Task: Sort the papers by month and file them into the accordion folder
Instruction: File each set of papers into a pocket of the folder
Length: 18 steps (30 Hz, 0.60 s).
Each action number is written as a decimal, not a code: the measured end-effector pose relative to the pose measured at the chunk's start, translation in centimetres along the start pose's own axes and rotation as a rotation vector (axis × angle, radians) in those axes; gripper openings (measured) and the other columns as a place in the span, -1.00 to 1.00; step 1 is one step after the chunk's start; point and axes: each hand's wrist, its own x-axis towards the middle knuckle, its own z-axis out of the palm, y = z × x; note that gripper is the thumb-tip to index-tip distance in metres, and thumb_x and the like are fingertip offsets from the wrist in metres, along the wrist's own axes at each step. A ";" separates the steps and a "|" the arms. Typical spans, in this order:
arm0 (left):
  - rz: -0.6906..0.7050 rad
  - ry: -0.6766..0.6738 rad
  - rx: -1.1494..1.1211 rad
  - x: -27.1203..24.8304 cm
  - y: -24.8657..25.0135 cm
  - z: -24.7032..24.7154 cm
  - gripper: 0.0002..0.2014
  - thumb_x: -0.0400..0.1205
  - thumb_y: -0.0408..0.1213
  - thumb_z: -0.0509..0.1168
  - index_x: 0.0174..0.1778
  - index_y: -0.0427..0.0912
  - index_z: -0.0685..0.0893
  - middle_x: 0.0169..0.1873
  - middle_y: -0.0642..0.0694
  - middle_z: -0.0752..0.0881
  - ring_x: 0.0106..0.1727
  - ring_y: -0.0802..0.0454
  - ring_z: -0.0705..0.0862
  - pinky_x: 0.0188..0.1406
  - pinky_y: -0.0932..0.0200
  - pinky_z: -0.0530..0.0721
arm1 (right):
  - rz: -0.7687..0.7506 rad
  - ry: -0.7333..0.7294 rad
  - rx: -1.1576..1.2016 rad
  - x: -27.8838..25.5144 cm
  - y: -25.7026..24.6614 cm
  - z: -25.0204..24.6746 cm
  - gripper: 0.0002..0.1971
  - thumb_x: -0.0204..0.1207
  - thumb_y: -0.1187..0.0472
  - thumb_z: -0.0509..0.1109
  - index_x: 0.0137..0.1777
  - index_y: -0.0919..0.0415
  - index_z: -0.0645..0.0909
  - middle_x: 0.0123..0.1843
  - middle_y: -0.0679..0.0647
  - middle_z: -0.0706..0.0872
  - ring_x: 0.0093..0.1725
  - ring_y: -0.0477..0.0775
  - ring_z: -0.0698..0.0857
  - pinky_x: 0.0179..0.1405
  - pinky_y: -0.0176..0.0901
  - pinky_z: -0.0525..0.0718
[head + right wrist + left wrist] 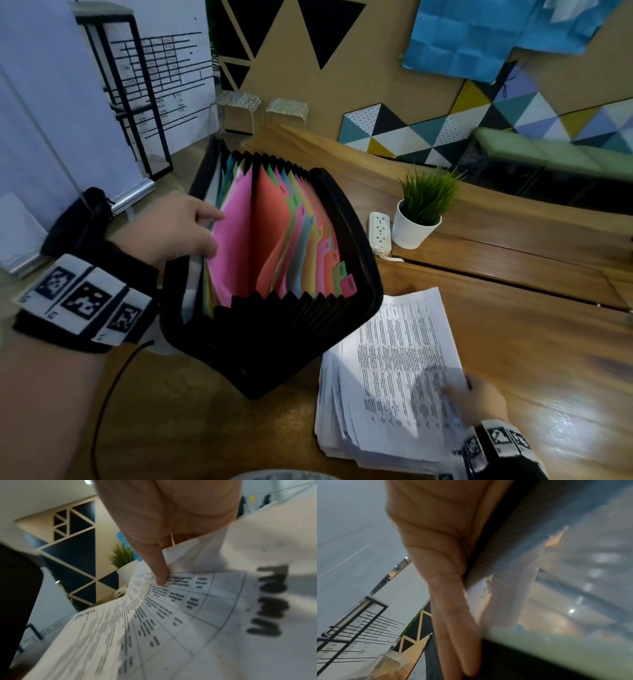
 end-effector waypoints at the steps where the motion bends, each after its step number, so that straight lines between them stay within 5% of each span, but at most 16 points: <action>1: -0.005 0.011 -0.009 -0.1 -0.1 -0.1 -0.41 0.37 -0.53 0.50 0.33 -0.11 0.66 -0.27 -0.05 0.65 -0.35 0.09 0.58 -0.43 0.13 0.53 | 0.002 0.014 0.018 0.1 0.3 -0.4 -0.77 0.55 0.16 0.34 0.17 0.21 0.60 -0.19 0.09 0.68 -0.32 -0.04 0.62 -0.52 -0.32 0.42; 6: 0.008 0.004 -0.015 -0.1 -1.0 -0.4 -0.62 0.36 -0.54 0.50 -0.11 0.06 0.73 -0.48 0.00 0.51 -0.66 0.20 0.48 -0.55 0.26 0.36 | 0.044 0.074 0.024 0.9 1.7 -1.5 -0.74 0.55 0.22 0.29 0.20 0.16 0.66 -0.15 0.13 0.69 -0.25 0.09 0.59 -0.43 -0.34 0.42; 9: -0.035 0.033 -0.039 -0.2 -1.7 -0.5 -0.65 0.33 -0.55 0.51 -0.26 0.07 0.73 -0.48 0.01 0.52 -0.59 0.19 0.50 -0.48 0.22 0.42 | 0.076 0.077 0.070 0.9 2.5 -1.9 -0.71 0.51 0.25 0.31 0.22 0.19 0.65 -0.10 0.18 0.71 -0.16 0.17 0.63 -0.18 -0.21 0.54; 12: -0.060 0.055 -0.021 -0.2 -2.0 -0.3 -0.67 0.31 -0.52 0.53 -0.22 0.04 0.76 -0.27 -0.14 0.69 -0.42 0.01 0.60 -0.37 0.19 0.57 | 0.067 0.065 0.120 0.5 3.4 -2.5 -0.73 0.52 0.26 0.33 0.21 0.24 0.60 -0.19 0.15 0.69 -0.20 0.16 0.65 -0.20 -0.15 0.56; 14: -0.065 0.076 -0.047 -0.3 -1.7 0.0 -0.69 0.32 -0.52 0.53 -0.17 -0.02 0.77 -0.21 -0.17 0.71 -0.42 0.10 0.64 -0.36 0.26 0.64 | 0.029 0.042 0.109 0.6 4.0 -2.6 -0.78 0.54 0.20 0.34 0.14 0.24 0.56 -0.25 0.06 0.64 -0.24 0.08 0.64 -0.27 -0.16 0.59; 18: -0.071 0.105 -0.068 -0.5 -0.3 0.7 -0.67 0.36 -0.51 0.51 -0.03 -0.08 0.78 -0.19 -0.05 0.71 -0.22 0.12 0.59 -0.23 0.26 0.47 | -0.073 -0.032 0.141 0.7 5.1 -3.3 -0.76 0.56 0.20 0.33 0.17 0.29 0.50 -0.19 0.03 0.63 -0.27 -0.07 0.61 -0.49 -0.28 0.46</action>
